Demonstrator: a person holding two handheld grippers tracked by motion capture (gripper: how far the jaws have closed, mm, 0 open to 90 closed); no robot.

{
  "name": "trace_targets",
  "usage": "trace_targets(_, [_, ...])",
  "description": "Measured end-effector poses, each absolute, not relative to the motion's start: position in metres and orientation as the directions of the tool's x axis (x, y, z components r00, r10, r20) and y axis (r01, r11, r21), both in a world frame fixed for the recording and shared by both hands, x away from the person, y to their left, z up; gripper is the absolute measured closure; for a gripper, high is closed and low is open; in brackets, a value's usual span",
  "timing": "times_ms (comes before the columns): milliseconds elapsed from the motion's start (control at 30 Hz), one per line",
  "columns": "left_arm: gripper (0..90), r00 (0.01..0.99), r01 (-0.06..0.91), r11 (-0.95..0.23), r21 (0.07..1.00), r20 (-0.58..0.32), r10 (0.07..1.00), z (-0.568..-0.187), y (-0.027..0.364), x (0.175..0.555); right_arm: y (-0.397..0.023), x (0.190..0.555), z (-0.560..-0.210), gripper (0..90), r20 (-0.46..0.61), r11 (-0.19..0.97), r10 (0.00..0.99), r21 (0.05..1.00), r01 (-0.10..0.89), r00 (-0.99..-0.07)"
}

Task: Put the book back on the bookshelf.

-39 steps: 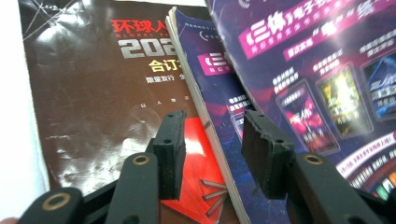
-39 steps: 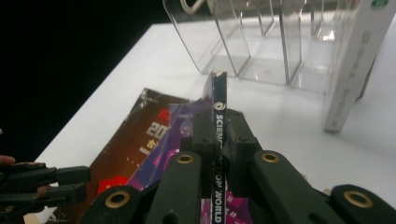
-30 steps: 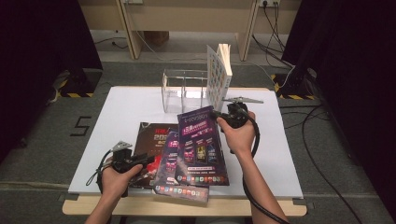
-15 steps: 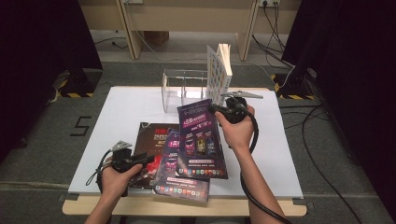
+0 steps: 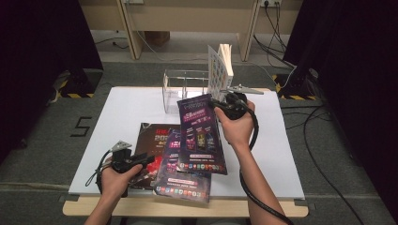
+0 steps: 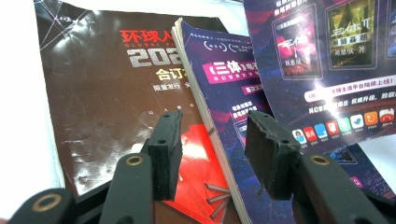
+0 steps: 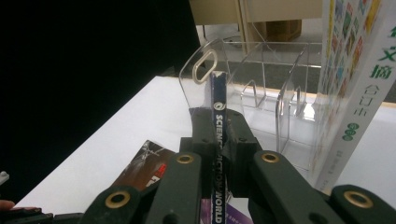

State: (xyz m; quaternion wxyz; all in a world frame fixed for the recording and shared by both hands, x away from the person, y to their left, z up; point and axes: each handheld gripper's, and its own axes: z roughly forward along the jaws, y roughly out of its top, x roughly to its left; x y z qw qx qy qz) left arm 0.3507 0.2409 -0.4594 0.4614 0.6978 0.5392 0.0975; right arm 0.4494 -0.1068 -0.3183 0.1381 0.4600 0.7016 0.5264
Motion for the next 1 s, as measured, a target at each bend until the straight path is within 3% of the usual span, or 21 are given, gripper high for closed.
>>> trace_targets(1000, [54.9,0.392,0.658,0.025,0.752,-0.371,0.842,-0.457,0.243,0.350,-0.109,0.458,-0.293,84.7,0.277,-0.032,0.807,0.902,0.430,-0.522])
